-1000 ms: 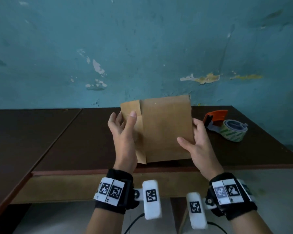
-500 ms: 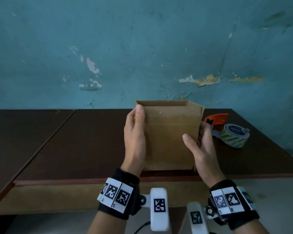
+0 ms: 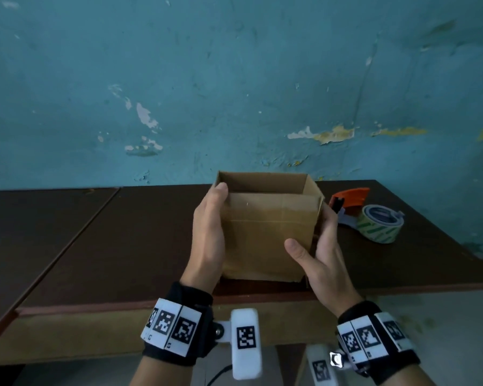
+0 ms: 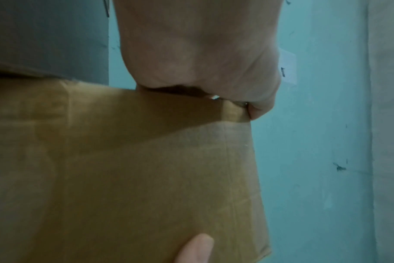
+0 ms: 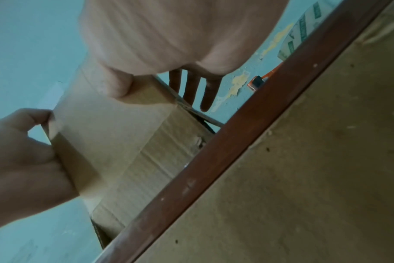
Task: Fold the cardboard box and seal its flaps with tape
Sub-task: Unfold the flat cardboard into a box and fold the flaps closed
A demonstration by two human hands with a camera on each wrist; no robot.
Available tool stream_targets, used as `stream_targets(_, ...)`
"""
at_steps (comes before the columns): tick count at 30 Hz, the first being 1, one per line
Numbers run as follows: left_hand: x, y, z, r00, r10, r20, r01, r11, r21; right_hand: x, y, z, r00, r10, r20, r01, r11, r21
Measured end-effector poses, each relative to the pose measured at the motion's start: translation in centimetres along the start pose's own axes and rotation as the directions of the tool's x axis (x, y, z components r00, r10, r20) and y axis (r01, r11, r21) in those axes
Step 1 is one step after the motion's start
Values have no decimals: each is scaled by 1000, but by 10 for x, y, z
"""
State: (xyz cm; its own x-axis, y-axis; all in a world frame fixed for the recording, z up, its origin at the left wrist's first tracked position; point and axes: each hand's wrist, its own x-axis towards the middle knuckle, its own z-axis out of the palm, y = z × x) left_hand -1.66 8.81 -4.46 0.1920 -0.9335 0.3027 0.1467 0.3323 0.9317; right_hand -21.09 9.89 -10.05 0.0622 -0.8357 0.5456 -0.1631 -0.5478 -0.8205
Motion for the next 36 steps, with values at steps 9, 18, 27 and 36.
stream_targets(9,3,3,-3,944,310,115,-323,939,121,-3,4,1,1000,7,7,-7,1000,-13)
stream_targets(18,12,16,-21,915,218,338,-286,943,168,0,6,4,1000,-6,-17,5,1000,-23)
stream_targets(27,48,-3,-22,891,-157,427,-74,876,477,2,5,8,1000,-8,-2,7,999,-45)
stream_targets(36,13,9,-17,947,-63,315,17,989,148,7,3,10,998,-57,-24,55,996,-75)
